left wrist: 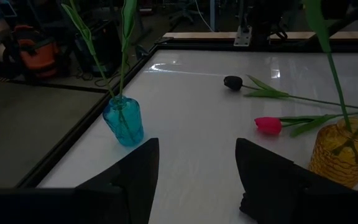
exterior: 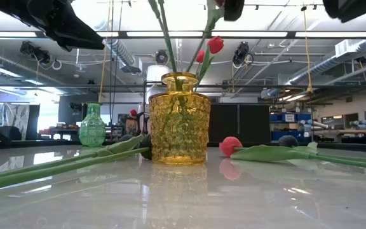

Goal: Sort flowers into vase by color
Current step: Put the right black flower into the green vase

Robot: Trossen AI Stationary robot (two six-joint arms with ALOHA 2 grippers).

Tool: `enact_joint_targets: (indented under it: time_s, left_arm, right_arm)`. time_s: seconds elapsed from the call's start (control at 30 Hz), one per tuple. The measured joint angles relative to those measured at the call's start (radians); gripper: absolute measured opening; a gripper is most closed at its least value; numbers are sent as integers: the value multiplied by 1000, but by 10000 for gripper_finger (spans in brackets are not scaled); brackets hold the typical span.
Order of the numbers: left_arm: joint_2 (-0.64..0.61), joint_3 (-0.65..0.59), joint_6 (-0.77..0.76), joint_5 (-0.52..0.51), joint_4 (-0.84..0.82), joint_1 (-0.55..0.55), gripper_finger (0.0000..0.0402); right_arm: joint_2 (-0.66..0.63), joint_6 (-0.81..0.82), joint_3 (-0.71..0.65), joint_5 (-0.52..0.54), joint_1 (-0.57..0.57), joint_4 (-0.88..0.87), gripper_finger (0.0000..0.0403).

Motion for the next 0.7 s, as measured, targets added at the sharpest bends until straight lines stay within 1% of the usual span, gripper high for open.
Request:
enact_joint_targets:
  time_s: [0.17,0.43,0.53,0.6,0.7]
  left_arm:
    - [0,0,0,0,0,0,217]
    - [0,0,-3,0,0,0,217]
    - [0,0,-3,0,-4,0,217]
    - [0,0,-4,0,-17,0,217]
    - [0,1,-19,1,-36,0,217]
  right_arm:
    - [-49,-35,0,48,30,-36,158]
    - [-180,-38,0,147,91,-271,158]
    - [-242,-35,0,230,123,-393,158]
    - [-286,-15,0,304,146,-488,158]
    - [-353,71,0,405,181,-649,158]
